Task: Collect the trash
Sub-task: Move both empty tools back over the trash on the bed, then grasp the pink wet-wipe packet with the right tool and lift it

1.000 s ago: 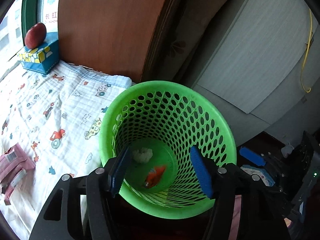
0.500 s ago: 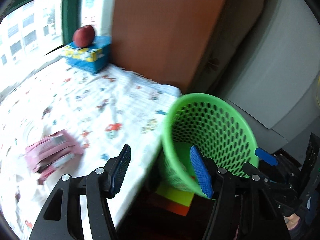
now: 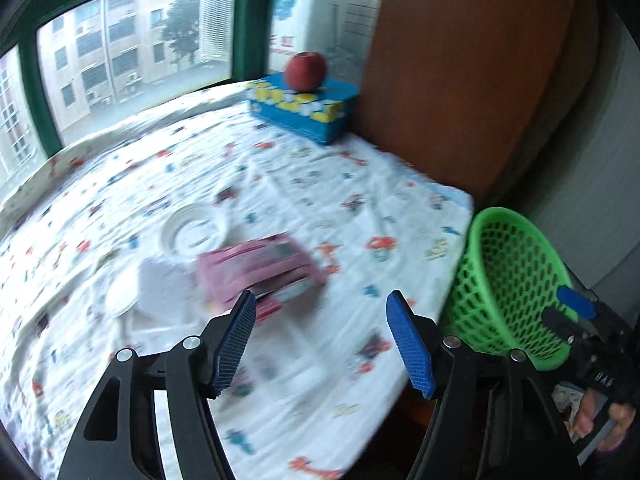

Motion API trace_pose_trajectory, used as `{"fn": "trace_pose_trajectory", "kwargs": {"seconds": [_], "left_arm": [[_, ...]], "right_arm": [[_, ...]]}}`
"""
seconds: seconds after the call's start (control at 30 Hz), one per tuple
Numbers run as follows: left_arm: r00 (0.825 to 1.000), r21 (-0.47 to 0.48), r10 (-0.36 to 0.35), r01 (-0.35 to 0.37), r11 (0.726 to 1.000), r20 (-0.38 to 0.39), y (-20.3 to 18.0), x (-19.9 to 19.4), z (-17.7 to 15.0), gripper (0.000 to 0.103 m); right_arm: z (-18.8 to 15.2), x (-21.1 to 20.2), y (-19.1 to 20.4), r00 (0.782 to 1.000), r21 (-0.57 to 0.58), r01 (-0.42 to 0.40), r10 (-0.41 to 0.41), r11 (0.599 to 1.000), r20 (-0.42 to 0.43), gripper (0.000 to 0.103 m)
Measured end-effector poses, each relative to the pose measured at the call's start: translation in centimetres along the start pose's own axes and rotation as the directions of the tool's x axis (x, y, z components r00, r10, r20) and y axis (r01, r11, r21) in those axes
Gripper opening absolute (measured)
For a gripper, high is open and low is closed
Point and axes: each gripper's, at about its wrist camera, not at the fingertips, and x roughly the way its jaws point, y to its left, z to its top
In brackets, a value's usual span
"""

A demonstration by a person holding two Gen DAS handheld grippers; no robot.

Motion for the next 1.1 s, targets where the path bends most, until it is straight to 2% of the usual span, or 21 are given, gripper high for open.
{"fn": "trace_pose_trajectory", "kwargs": {"seconds": [0.07,0.3,0.43,0.57,0.77,0.93,1.1], "left_arm": [[1.0,-0.016,0.024,-0.024,1.0,0.001,1.7,-0.4,-0.5,0.065],[0.999,-0.099,0.042,-0.042,0.994,-0.002,7.3,-1.8,-3.2,0.066],[0.999,-0.133,0.047,-0.047,0.99,-0.005,9.7,-2.5,-4.7,0.066],[0.999,-0.167,0.052,-0.051,0.985,0.001,11.7,-3.2,-6.1,0.066],[0.999,-0.2,0.048,-0.048,0.979,-0.001,13.5,-3.2,-7.5,0.066],[0.999,-0.196,0.04,-0.042,0.98,-0.014,14.3,-2.8,-8.1,0.069],[0.999,-0.201,0.031,-0.036,0.979,-0.029,14.9,-2.2,-8.6,0.071]], "right_arm": [[0.7,0.6,1.4,1.0,-0.002,-0.018,0.018,1.0,-0.017,0.077],[3.1,3.4,5.9,0.992,0.033,-0.1,0.102,0.994,-0.077,0.082],[4.6,5.5,8.5,0.977,0.089,-0.152,0.163,0.984,-0.134,0.084],[5.7,7.7,11.1,0.961,0.152,-0.17,0.198,0.974,-0.192,0.087],[6.8,11.6,13.5,0.925,0.289,-0.182,0.263,0.94,-0.274,0.088],[6.7,15.9,12.9,0.866,0.492,-0.129,0.339,0.861,-0.367,0.089],[6.3,18.7,11.9,0.832,0.601,-0.064,0.376,0.797,-0.409,0.089]]}}
